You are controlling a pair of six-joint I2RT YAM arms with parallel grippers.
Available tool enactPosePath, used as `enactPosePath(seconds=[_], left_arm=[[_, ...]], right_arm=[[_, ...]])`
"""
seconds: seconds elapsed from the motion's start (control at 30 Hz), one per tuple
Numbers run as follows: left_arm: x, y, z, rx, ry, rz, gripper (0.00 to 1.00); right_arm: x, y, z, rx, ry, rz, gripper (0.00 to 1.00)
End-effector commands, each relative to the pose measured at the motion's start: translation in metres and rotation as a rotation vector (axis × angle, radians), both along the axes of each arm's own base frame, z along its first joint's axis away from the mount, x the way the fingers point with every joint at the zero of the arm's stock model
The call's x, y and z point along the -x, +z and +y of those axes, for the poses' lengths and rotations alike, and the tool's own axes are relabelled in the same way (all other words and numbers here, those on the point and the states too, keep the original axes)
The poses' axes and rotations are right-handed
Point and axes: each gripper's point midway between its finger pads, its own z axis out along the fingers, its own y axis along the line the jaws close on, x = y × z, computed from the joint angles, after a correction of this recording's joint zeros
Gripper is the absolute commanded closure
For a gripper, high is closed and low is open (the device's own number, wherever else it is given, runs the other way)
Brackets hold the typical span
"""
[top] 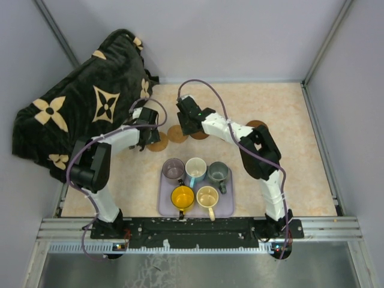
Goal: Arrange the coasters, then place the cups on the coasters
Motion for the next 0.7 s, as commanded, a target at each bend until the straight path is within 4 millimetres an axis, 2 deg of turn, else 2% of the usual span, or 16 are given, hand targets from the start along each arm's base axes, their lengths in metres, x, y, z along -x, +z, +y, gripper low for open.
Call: enactPosePath(seconds=[0.0, 0.27, 0.57, 0.67], left_arm=[[0.033, -0.029, 0.03, -0.175, 0.092, 0.209, 0.01], [0.022, -0.027, 0.041, -0.225, 0.161, 0.217, 0.01], [0.022, -0.028, 0.079, -0.19, 0.257, 0.218, 0.01], [0.021, -0.029, 0.08, -0.174, 0.261, 0.219, 0.01]], right_arm=[[-0.003, 0.014, 0.019, -0.047, 0.027, -0.009, 0.62], [-0.002, 0.007, 0.031, -0.041, 0.052, 0.012, 0.62], [-0.006, -0.005, 0.053, -0.037, 0.08, 0.045, 0.62], [-0.008, -0.009, 0.06, -0.034, 0.086, 0.05, 0.62]])
